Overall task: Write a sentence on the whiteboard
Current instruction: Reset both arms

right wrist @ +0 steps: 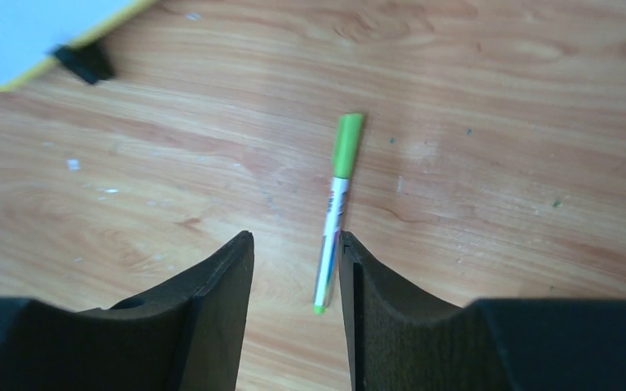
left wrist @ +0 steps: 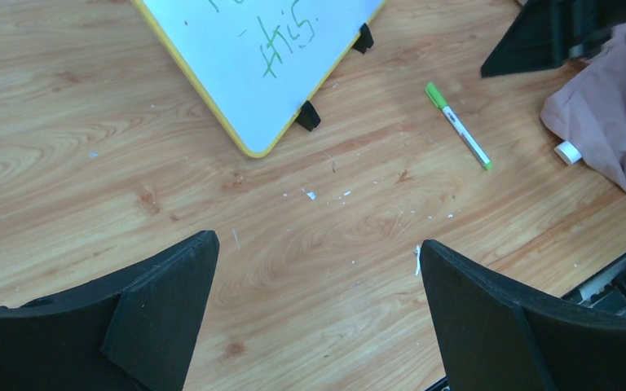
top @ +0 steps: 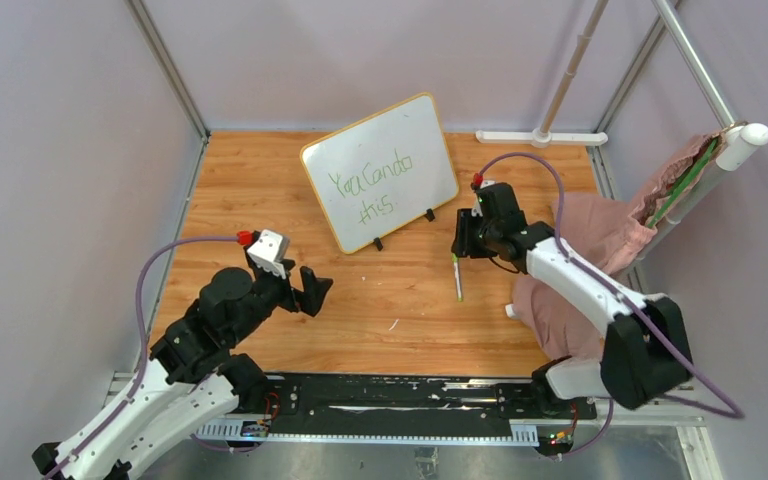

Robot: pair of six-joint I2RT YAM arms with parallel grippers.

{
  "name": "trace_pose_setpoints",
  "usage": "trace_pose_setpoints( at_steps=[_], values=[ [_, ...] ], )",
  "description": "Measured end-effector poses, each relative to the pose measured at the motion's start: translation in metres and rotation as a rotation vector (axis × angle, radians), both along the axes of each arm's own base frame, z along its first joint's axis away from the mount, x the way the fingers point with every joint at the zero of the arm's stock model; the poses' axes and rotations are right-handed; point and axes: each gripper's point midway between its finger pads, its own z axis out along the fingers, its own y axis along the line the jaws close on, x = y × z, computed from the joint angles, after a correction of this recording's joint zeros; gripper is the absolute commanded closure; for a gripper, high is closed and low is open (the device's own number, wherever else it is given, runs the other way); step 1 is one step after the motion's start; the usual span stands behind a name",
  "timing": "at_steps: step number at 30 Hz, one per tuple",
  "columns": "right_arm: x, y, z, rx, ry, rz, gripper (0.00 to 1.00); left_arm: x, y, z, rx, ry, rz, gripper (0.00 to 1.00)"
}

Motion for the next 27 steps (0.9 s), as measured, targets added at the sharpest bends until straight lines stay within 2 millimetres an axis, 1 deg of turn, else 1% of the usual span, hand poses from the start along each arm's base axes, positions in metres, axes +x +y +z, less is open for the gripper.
trace_pose_setpoints(
  at_steps=[3,5,6,9,11,14,15,17,18,20,23,25,27],
  values=[
    [-0.004,0.008,0.042,0.016,-0.138,0.052,0.54,0.002,-0.002,-0.007,0.012,0.030,0.006,0.00],
    [-0.011,0.021,0.068,0.011,-0.228,0.108,0.53,0.003,-0.004,-0.013,0.016,0.059,0.010,0.00],
    [-0.016,0.031,0.081,0.009,-0.275,0.149,0.53,0.004,-0.006,-0.015,0.014,0.075,0.012,0.00],
    [-0.031,0.053,0.112,-0.002,-0.386,0.236,0.53,0.006,-0.010,-0.026,0.008,0.137,0.032,0.00],
    [-0.036,0.059,0.128,0.002,-0.439,0.251,0.50,0.008,-0.011,-0.038,0.013,0.216,0.078,0.00],
    [-0.032,0.050,0.147,-0.006,-0.505,0.191,0.50,0.011,-0.008,-0.052,0.010,0.330,0.176,0.00],
    [-0.029,0.046,0.150,-0.012,-0.518,0.157,0.43,0.012,-0.006,-0.056,0.004,0.363,0.216,0.00],
    [-0.024,0.035,0.157,-0.019,-0.541,0.063,0.16,0.011,0.001,-0.062,-0.017,0.418,0.300,0.00],
    [-0.022,0.030,0.160,-0.018,-0.550,0.011,0.11,0.010,0.005,-0.063,-0.029,0.435,0.337,0.00],
    [-0.020,0.019,0.168,-0.001,-0.566,-0.090,0.06,0.008,0.011,-0.063,-0.046,0.456,0.392,0.00],
    [-0.022,0.005,0.181,0.030,-0.593,-0.181,0.04,0.008,0.018,-0.056,-0.051,0.465,0.442,0.00],
    [-0.026,-0.004,0.188,0.030,-0.601,-0.208,0.03,0.011,0.019,-0.048,-0.035,0.457,0.450,0.00],
    [-0.029,-0.011,0.199,0.024,-0.610,-0.223,0.02,0.016,0.018,-0.034,0.011,0.434,0.432,0.00]
  ],
)
